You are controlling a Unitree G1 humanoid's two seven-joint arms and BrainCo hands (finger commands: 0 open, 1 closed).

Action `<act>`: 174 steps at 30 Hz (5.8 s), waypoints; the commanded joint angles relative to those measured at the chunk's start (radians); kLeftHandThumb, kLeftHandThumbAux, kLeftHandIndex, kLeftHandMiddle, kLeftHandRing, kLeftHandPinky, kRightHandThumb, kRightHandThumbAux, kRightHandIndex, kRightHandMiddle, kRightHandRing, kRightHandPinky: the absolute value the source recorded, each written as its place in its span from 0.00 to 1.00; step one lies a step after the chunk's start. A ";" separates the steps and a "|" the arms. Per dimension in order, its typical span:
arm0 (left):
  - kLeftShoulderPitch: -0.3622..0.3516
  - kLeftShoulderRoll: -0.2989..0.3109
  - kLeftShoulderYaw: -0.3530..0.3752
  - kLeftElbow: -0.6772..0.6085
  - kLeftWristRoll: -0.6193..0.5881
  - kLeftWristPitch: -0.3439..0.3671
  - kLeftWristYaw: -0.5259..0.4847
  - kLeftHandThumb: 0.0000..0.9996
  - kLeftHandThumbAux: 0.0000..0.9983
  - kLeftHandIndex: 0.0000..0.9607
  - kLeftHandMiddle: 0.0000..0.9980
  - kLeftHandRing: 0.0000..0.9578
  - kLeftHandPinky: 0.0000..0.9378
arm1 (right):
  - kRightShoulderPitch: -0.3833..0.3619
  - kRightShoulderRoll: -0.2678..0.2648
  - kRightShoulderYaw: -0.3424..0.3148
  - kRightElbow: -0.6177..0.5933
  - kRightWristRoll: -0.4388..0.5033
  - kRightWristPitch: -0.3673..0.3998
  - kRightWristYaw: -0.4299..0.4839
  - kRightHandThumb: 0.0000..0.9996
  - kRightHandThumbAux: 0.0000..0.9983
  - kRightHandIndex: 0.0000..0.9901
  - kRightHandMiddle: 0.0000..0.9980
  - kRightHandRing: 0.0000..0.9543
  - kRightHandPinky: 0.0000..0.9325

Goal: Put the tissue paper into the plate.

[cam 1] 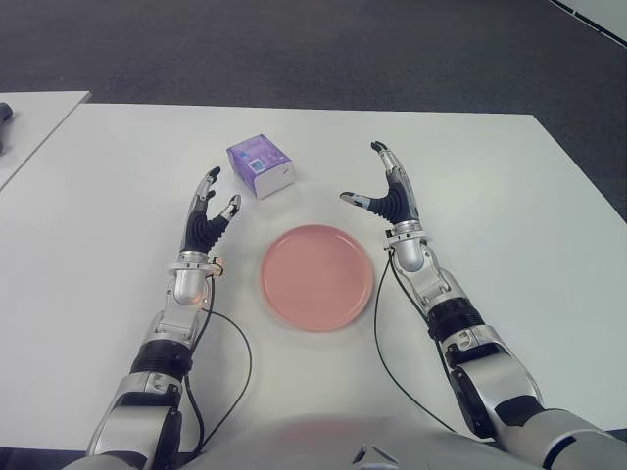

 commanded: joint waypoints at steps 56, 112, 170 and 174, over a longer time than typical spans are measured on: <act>-0.129 -0.001 -0.017 0.089 -0.033 0.010 -0.023 0.00 0.50 0.00 0.00 0.00 0.00 | 0.030 0.014 0.008 -0.066 -0.013 0.055 0.009 0.14 0.51 0.00 0.00 0.00 0.00; -0.781 0.320 -0.731 0.770 0.761 0.373 0.308 0.07 0.47 0.00 0.00 0.00 0.00 | 0.040 0.051 0.016 -0.086 -0.047 0.083 -0.004 0.14 0.51 0.00 0.00 0.00 0.00; -0.841 0.212 -0.881 0.796 0.786 0.400 0.550 0.11 0.52 0.00 0.00 0.00 0.00 | 0.048 0.073 0.037 -0.085 -0.065 0.097 -0.031 0.14 0.51 0.00 0.00 0.00 0.00; -0.840 0.198 -0.842 0.793 0.750 0.396 0.597 0.13 0.53 0.00 0.00 0.00 0.00 | 0.052 0.075 0.041 -0.090 -0.067 0.100 -0.033 0.14 0.51 0.00 0.00 0.00 0.00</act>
